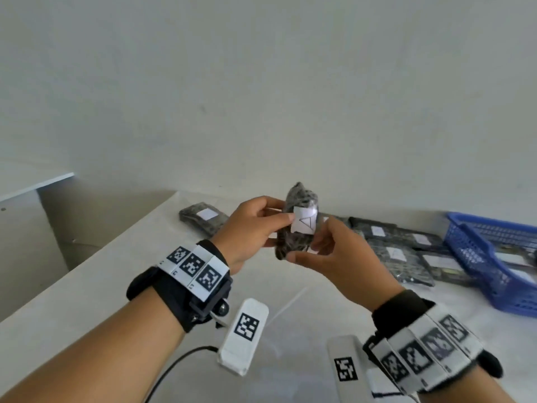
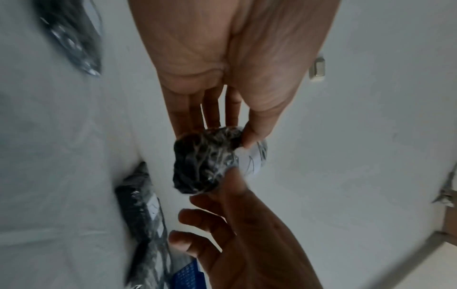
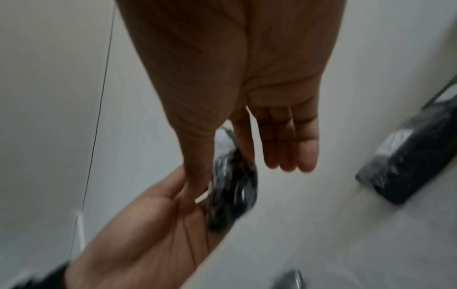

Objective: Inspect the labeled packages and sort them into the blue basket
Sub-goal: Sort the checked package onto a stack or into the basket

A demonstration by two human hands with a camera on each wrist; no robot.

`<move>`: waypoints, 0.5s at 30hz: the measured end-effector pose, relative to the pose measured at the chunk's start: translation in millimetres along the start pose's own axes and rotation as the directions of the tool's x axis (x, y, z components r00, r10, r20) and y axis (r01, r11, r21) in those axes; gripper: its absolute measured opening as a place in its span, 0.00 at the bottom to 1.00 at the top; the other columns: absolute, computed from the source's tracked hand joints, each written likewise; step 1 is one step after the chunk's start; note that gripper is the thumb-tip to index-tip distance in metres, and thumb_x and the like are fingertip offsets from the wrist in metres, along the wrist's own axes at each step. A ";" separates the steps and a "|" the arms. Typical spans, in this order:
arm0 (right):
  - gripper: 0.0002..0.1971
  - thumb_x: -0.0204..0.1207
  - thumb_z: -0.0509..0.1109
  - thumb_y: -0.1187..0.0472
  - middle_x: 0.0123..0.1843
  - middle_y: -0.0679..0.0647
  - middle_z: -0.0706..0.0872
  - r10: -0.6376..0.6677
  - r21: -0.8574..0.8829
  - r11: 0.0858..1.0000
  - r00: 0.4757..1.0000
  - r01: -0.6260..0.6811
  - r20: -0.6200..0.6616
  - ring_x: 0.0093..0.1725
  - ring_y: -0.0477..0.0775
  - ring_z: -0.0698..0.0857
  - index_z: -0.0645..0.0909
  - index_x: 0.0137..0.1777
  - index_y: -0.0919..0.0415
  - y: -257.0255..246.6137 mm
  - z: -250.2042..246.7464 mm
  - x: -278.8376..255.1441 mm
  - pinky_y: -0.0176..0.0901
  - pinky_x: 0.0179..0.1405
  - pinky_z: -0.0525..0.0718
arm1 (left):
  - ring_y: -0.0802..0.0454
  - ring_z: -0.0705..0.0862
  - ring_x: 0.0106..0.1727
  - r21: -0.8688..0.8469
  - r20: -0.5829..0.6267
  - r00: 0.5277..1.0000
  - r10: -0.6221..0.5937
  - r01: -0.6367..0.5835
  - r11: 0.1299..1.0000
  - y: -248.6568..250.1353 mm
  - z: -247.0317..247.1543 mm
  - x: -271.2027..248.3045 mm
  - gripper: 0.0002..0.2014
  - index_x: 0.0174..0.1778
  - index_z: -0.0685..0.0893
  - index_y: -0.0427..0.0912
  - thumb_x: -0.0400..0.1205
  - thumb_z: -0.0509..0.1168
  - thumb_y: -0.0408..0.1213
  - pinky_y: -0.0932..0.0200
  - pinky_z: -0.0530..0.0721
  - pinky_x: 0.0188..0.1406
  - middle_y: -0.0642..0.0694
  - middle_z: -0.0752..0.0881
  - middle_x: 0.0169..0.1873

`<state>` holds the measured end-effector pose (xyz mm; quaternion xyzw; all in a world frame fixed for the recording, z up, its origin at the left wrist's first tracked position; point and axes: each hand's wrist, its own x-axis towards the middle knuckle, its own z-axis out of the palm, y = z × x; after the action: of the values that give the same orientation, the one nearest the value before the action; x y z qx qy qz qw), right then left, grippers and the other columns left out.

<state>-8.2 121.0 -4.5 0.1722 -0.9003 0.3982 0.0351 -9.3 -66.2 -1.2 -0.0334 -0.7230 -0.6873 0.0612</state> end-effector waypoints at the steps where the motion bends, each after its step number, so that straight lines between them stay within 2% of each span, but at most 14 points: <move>1: 0.23 0.71 0.83 0.39 0.43 0.51 0.87 0.003 0.014 1.000 1.000 -0.003 -0.018 0.39 0.52 0.84 0.80 0.48 0.55 4.3 -15.9 -1.9 0.45 0.37 0.81 | 0.49 0.92 0.52 0.013 0.022 0.999 0.038 -0.038 0.999 5.3 11.9 4.1 0.07 0.60 0.88 0.43 0.86 0.71 0.34 0.52 0.92 0.53 0.42 0.93 0.51; 2: 0.20 0.74 0.80 0.39 0.43 0.52 0.90 0.015 0.067 0.998 0.998 -0.011 -0.066 0.41 0.56 0.88 0.82 0.49 0.55 9.5 -32.9 -2.9 0.50 0.41 0.86 | 0.49 0.92 0.52 0.037 0.052 0.996 0.076 -0.078 0.996 10.4 22.4 8.1 0.07 0.59 0.89 0.47 0.87 0.70 0.35 0.52 0.91 0.54 0.41 0.93 0.52; 4: 0.14 0.80 0.76 0.46 0.45 0.54 0.93 0.053 0.260 0.966 0.985 -0.009 -0.165 0.47 0.59 0.92 0.83 0.56 0.55 16.9 -65.3 -5.6 0.54 0.49 0.92 | 0.50 0.91 0.56 0.098 0.133 0.980 0.146 -0.160 0.982 20.2 40.6 12.5 0.10 0.56 0.91 0.56 0.87 0.69 0.36 0.53 0.89 0.59 0.43 0.93 0.55; 6: 0.11 0.84 0.73 0.53 0.48 0.58 0.95 0.039 0.387 0.922 0.987 0.026 -0.158 0.49 0.63 0.93 0.84 0.62 0.57 20.4 -91.1 -7.4 0.56 0.49 0.93 | 0.51 0.91 0.59 0.117 0.218 0.957 0.191 -0.220 0.969 29.4 57.7 14.3 0.11 0.56 0.92 0.59 0.88 0.68 0.36 0.56 0.89 0.63 0.46 0.93 0.55; 8: 0.11 0.85 0.72 0.57 0.50 0.64 0.95 -0.004 0.455 0.888 0.992 0.062 -0.128 0.45 0.63 0.92 0.86 0.62 0.62 21.4 -108.5 -9.7 0.53 0.45 0.92 | 0.53 0.92 0.59 0.080 0.268 0.936 0.227 -0.257 0.963 38.2 70.9 15.2 0.11 0.60 0.91 0.55 0.88 0.68 0.36 0.60 0.88 0.62 0.48 0.94 0.55; 11: 0.10 0.86 0.70 0.63 0.48 0.64 0.95 -0.004 0.555 0.819 0.969 0.144 -0.246 0.44 0.61 0.94 0.88 0.57 0.70 21.6 -122.2 -9.4 0.45 0.40 0.93 | 0.47 0.93 0.56 -0.024 0.237 0.940 0.245 -0.247 0.969 52.7 78.6 17.5 0.13 0.64 0.90 0.47 0.83 0.71 0.41 0.55 0.90 0.59 0.42 0.94 0.53; 13: 0.10 0.86 0.71 0.64 0.47 0.65 0.95 0.062 0.638 0.753 0.948 0.161 -0.313 0.45 0.65 0.95 0.86 0.54 0.74 21.9 -125.0 -6.5 0.46 0.40 0.95 | 0.47 0.94 0.54 -0.123 0.225 0.944 0.243 -0.220 0.968 57.5 78.3 20.0 0.20 0.62 0.89 0.42 0.75 0.74 0.44 0.52 0.92 0.57 0.42 0.94 0.52; 15: 0.10 0.86 0.71 0.64 0.48 0.68 0.94 0.114 0.715 0.684 0.945 0.148 -0.305 0.46 0.67 0.96 0.83 0.52 0.74 19.6 -125.2 -2.9 0.49 0.41 0.95 | 0.46 0.94 0.53 -0.207 0.186 0.947 0.263 -0.224 0.952 59.0 77.0 23.3 0.21 0.60 0.90 0.36 0.72 0.75 0.41 0.52 0.93 0.55 0.39 0.95 0.51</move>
<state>-21.4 225.3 66.2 0.1120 -0.6468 0.7455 0.1154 -27.8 13.0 56.6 -0.2011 -0.6494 -0.7304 0.0652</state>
